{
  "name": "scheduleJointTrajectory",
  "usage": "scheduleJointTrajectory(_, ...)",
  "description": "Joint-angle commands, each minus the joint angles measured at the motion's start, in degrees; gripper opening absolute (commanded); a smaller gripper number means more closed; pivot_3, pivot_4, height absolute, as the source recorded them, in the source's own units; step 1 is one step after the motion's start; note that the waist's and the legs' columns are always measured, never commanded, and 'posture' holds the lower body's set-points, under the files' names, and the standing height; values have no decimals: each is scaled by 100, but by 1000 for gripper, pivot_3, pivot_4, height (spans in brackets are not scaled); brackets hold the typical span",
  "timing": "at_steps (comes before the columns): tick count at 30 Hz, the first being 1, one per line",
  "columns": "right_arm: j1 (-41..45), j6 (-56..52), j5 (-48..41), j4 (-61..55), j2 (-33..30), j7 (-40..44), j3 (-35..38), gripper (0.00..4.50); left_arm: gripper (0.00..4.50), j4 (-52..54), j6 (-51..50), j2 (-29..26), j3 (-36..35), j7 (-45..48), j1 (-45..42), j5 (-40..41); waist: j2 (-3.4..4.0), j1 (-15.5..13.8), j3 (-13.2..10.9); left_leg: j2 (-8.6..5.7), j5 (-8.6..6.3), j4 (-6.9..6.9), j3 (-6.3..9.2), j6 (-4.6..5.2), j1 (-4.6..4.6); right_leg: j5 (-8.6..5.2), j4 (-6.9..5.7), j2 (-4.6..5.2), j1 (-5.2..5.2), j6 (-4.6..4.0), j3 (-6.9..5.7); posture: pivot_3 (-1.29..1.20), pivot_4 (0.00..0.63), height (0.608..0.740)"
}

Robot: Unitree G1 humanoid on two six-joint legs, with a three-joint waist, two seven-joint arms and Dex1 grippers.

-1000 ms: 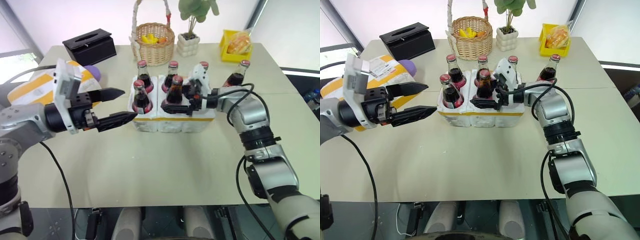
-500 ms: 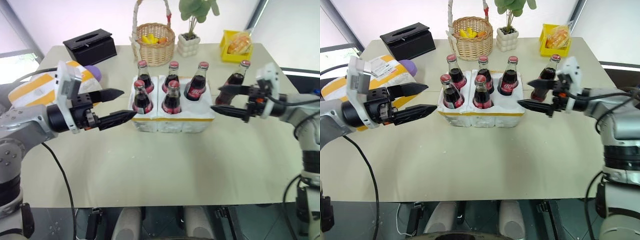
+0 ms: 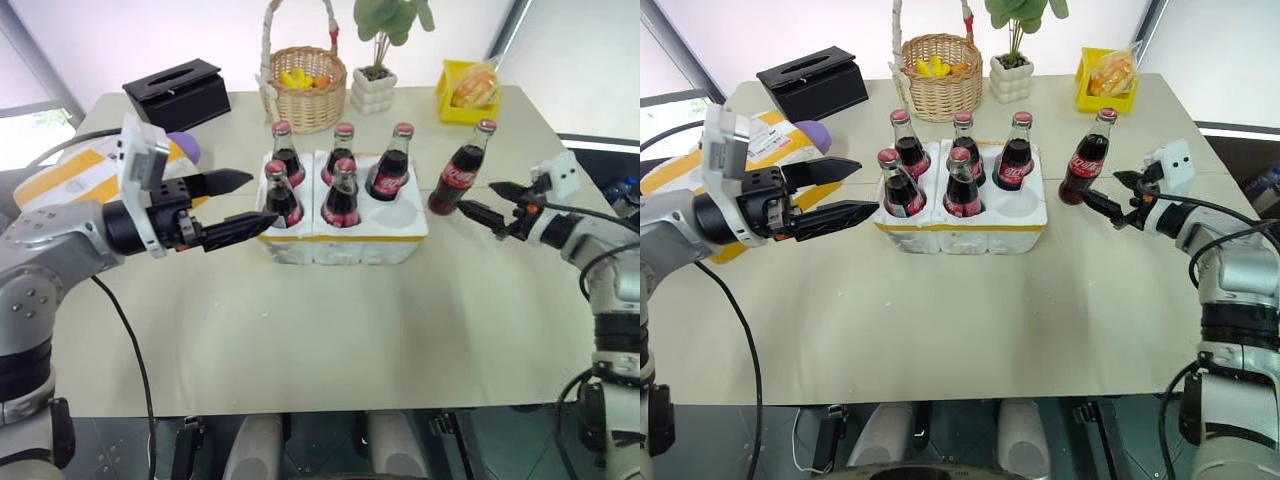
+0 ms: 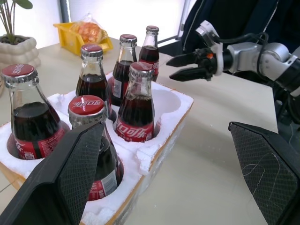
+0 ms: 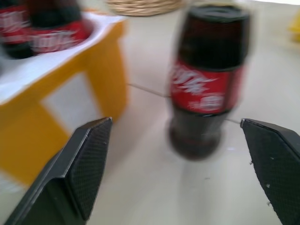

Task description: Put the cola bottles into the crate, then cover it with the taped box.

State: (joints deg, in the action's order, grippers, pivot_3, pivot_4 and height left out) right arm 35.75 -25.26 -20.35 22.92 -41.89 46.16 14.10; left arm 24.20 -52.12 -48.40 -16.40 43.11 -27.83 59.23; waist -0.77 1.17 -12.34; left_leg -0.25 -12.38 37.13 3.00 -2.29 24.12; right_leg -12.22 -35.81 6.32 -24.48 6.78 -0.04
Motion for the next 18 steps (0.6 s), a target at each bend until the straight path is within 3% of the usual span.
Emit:
scheduleJointTrajectory(1,423,335,50,427,104,-163,91,4469,4500,113,102,-55,-102,-18,-68,14,0,-4,0,0,0,-1,0,0,0,0,0,0,0,1,0,0,150,740)
scheduleJointTrajectory(18,1820,1442,545,2796,848,-409,-221,4469,4500,185,63,-93,-166,-147,-55,74,0,12,0,0,0,-4,1,0,-1,5,2,-1,1,8,0,0,150,740)
